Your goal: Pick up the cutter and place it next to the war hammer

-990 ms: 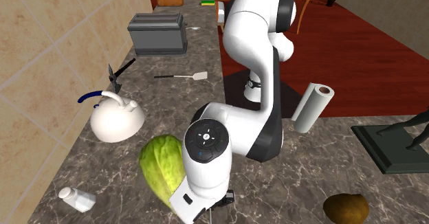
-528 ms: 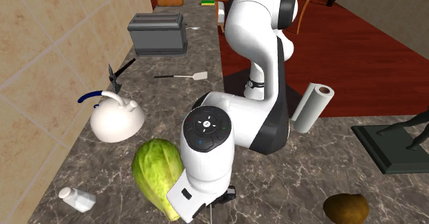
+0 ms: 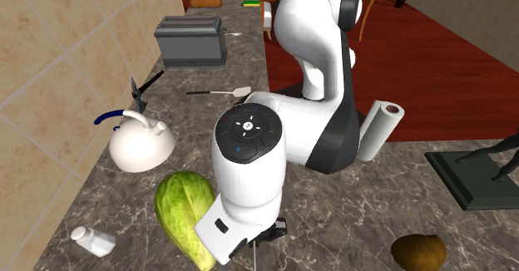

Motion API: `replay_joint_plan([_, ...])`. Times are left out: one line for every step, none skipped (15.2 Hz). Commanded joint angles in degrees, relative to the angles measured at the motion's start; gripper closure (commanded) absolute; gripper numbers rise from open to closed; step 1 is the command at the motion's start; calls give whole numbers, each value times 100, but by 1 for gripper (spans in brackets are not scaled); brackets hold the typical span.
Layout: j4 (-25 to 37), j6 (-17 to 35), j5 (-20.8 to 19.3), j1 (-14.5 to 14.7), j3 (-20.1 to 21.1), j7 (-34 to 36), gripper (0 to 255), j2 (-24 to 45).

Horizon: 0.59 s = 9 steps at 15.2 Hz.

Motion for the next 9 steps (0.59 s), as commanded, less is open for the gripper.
replay_joint_plan([128, -155, 10, 5, 6, -10, 255, -26])
replay_joint_plan([191, -226, 14, 9, 9, -13, 255, -36])
replay_joint_plan([256, -299, 18, 13, 11, -16, 255, -43])
replay_joint_plan([324, -372, 21, 17, 14, -19, 255, -50])
replay_joint_plan([394, -446, 24, 22, 16, -22, 255, -55])
replay_joint_plan([466, -521, 26, 28, 18, -25, 255, -58])
replay_joint_plan([541, -598, 28, 34, 20, -28, 255, -60])
replay_joint_plan([619, -675, 30, 40, 21, -30, 255, -59])
replay_joint_plan([700, -753, 31, 47, 23, -33, 255, -58])
